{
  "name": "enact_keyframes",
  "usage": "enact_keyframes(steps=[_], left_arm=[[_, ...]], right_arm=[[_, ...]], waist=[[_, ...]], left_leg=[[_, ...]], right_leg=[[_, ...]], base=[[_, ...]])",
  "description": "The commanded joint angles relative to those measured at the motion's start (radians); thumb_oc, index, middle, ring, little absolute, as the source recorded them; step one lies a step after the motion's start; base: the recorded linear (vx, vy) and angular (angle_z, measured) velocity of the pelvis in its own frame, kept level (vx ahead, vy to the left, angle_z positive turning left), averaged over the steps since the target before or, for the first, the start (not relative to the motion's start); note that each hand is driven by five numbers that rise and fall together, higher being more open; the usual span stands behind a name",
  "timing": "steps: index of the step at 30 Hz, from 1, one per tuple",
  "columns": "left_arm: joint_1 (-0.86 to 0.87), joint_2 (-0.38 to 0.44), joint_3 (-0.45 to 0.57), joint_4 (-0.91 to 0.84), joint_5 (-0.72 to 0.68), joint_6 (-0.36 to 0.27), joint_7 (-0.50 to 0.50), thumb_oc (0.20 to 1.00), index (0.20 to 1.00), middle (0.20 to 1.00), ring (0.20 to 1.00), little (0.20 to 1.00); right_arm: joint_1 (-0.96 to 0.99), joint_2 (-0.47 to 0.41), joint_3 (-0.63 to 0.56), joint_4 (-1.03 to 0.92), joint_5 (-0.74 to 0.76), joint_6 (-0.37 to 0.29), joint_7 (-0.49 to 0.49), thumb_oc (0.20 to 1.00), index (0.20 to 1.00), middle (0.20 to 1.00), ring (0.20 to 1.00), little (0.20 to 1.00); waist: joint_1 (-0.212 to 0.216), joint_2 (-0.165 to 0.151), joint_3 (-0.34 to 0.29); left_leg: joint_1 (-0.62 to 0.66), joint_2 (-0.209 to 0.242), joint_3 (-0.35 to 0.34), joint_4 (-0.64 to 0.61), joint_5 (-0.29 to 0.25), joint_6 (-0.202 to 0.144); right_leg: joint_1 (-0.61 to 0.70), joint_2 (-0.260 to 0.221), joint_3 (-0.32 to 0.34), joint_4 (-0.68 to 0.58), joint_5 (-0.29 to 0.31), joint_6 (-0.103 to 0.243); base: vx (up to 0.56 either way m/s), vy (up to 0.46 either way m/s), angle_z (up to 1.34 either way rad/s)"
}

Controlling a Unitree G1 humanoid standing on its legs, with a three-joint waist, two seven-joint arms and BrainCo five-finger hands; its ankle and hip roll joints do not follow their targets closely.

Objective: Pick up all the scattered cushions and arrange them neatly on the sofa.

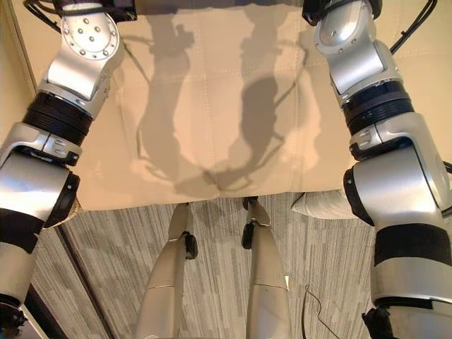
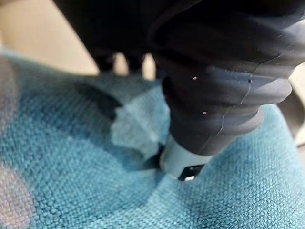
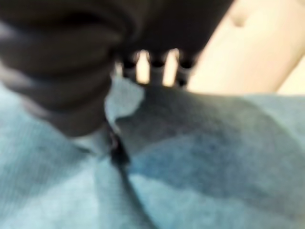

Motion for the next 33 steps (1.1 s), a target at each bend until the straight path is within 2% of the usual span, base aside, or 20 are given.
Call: enact_keyframes(steps=[1, 2, 3, 4, 5, 10, 16, 21, 22, 23, 28, 31, 33], left_arm=[[-0.048, -0.089, -0.035, 0.034, 0.024, -0.028, -0.037, 1.0, 1.0, 1.0, 1.0, 1.0], [-0.043, -0.095, -0.034, 0.037, 0.023, -0.025, -0.039, 1.0, 1.0, 1.0, 1.0, 1.0], [-0.026, -0.109, -0.022, 0.034, 0.014, -0.023, -0.042, 1.0, 1.0, 1.0, 1.0, 1.0], [-0.02, -0.116, -0.019, 0.035, 0.006, -0.022, -0.04, 1.0, 1.0, 1.0, 1.0, 1.0], [-0.02, -0.116, -0.019, 0.034, 0.005, -0.022, -0.04, 1.0, 1.0, 1.0, 1.0, 1.0], [0.009, -0.116, -0.005, 0.025, 0.009, -0.011, -0.044, 1.0, 1.0, 1.0, 1.0, 1.0], [0.038, -0.075, 0.017, 0.018, -0.007, -0.01, -0.056, 1.0, 1.0, 1.0, 1.0, 1.0], [0.12, 0.041, 0.057, -0.022, -0.009, -0.015, -0.086, 1.0, 1.0, 1.0, 1.0, 1.0], [0.166, 0.115, 0.086, -0.041, -0.02, -0.025, -0.114, 1.0, 1.0, 1.0, 1.0, 1.0], [0.169, 0.117, 0.085, -0.043, -0.021, -0.025, -0.116, 1.0, 1.0, 1.0, 1.0, 1.0], [0.372, 0.334, 0.183, -0.159, 0.007, -0.053, -0.188, 1.0, 1.0, 1.0, 1.0, 1.0], [0.489, 0.363, 0.24, -0.237, -0.001, -0.067, -0.217, 1.0, 1.0, 1.0, 1.0, 1.0], [0.62, 0.354, 0.316, -0.315, -0.02, -0.081, -0.25, 1.0, 1.0, 1.0, 1.0, 1.0]], right_arm=[[-0.057, 0.037, 0.029, 0.001, -0.003, -0.046, 0.004, 0.2, 0.2, 0.2, 0.2, 0.2], [-0.052, 0.037, 0.029, 0.003, 0.0, -0.047, 0.01, 0.2, 0.2, 0.2, 0.2, 0.2], [-0.042, 0.038, 0.028, 0.006, 0.003, -0.043, 0.016, 0.536, 0.536, 0.536, 0.536, 0.536], [-0.036, 0.04, 0.025, 0.007, 0.006, -0.044, 0.017, 0.918, 0.918, 0.918, 0.918, 0.918], [-0.035, 0.04, 0.025, 0.006, 0.006, -0.043, 0.017, 1.0, 1.0, 1.0, 1.0, 1.0], [-0.002, 0.045, 0.009, -0.006, 0.015, -0.045, 0.023, 1.0, 1.0, 1.0, 1.0, 1.0], [0.064, 0.037, -0.023, -0.019, 0.022, -0.047, 0.045, 1.0, 1.0, 1.0, 1.0, 1.0], [0.161, -0.015, -0.089, -0.064, 0.021, -0.049, 0.058, 1.0, 1.0, 1.0, 1.0, 1.0], [0.216, -0.045, -0.131, -0.097, 0.023, -0.059, 0.064, 1.0, 1.0, 1.0, 1.0, 1.0], [0.22, -0.044, -0.134, -0.101, 0.022, -0.058, 0.064, 1.0, 1.0, 1.0, 1.0, 1.0], [0.46, -0.168, -0.297, -0.223, 0.038, -0.108, 0.109, 1.0, 1.0, 1.0, 1.0, 1.0], [0.607, -0.184, -0.383, -0.261, 0.059, -0.13, 0.13, 1.0, 1.0, 1.0, 1.0, 1.0], [0.749, -0.178, -0.461, -0.302, 0.065, -0.141, 0.15, 1.0, 1.0, 1.0, 1.0, 1.0]], waist=[[0.01, -0.065, -0.098], [0.01, -0.066, -0.096], [0.01, -0.067, -0.094], [0.01, -0.066, -0.091], [0.01, -0.066, -0.092], [0.015, -0.062, -0.081], [0.014, -0.053, -0.081], [0.012, -0.045, -0.085], [0.01, -0.039, -0.088], [0.01, -0.04, -0.088], [0.0, -0.032, -0.106], [-0.002, -0.031, -0.113], [-0.008, -0.032, -0.117]], left_leg=[[0.104, 0.04, 0.031, 0.004, -0.104, -0.16], [0.101, 0.041, 0.032, 0.004, -0.103, -0.16], [0.098, 0.041, 0.032, 0.004, -0.103, -0.16], [0.096, 0.041, 0.031, 0.004, -0.102, -0.16], [0.096, 0.041, 0.031, 0.004, -0.102, -0.16], [0.085, 0.046, 0.034, 0.004, -0.096, -0.162], [0.082, 0.05, 0.038, 0.004, -0.091, -0.165], [0.105, 0.052, 0.053, 0.004, -0.09, -0.172], [0.117, 0.054, 0.059, 0.004, -0.092, -0.174], [0.119, 0.053, 0.059, 0.004, -0.092, -0.174], [0.161, 0.062, 0.073, 0.004, -0.097, -0.179], [0.192, 0.065, 0.075, 0.004, -0.105, -0.18], [0.227, 0.066, 0.082, 0.004, -0.112, -0.183]], right_leg=[[0.19, 0.026, 0.009, -0.454, 0.242, 0.133], [0.187, 0.026, 0.009, -0.453, 0.242, 0.132], [0.183, 0.026, 0.01, -0.452, 0.243, 0.131], [0.181, 0.027, 0.01, -0.452, 0.244, 0.131], [0.18, 0.027, 0.01, -0.452, 0.244, 0.131], [0.172, 0.029, 0.014, -0.455, 0.248, 0.133], [0.166, 0.03, 0.016, -0.453, 0.248, 0.131], [0.19, 0.032, 0.014, -0.449, 0.245, 0.131], [0.202, 0.032, 0.014, -0.446, 0.243, 0.13], [0.204, 0.032, 0.014, -0.446, 0.243, 0.13], [0.243, 0.027, 0.004, -0.44, 0.238, 0.127], [0.276, 0.022, -0.004, -0.441, 0.237, 0.127], [0.314, 0.018, -0.015, -0.443, 0.235, 0.126]], base=[[0.0, 0.0, 0.0], [0.0, 0.0, 0.0], [0.0, 0.0, 0.0], [0.0, 0.0, 0.0], [0.0, 0.0, 0.0], [0.0, 0.0, 0.0], [0.0, 0.0, 0.0], [0.0, 0.0, 0.0], [0.0, 0.0, 0.0], [0.0, 0.0, 0.0], [0.0, 0.002, 0.01], [-0.01, 0.0, 0.06], [-0.01, -0.011, 0.08]])
